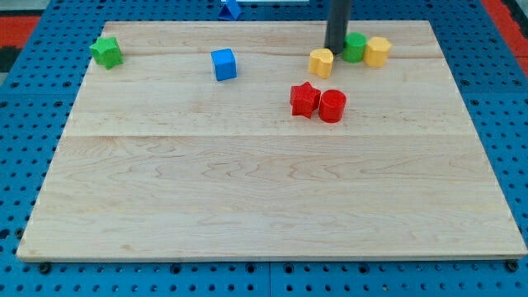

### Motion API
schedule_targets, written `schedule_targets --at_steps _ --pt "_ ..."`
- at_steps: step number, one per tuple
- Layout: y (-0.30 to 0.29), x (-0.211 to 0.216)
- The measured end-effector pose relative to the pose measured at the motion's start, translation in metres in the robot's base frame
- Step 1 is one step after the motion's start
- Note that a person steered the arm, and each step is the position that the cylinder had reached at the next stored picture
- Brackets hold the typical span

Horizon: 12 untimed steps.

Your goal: Move the hexagon below the green circle

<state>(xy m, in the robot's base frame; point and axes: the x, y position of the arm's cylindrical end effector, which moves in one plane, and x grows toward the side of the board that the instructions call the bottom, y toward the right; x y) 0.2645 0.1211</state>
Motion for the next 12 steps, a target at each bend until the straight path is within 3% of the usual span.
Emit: schedule_targets --at_steps 3,4,6,7,12 --pt "0.006 -0.048" --pt "0.063 -0.062" --pt "0.110 0.003" --pt "0.074 0.009" --pt "0.057 0.026"
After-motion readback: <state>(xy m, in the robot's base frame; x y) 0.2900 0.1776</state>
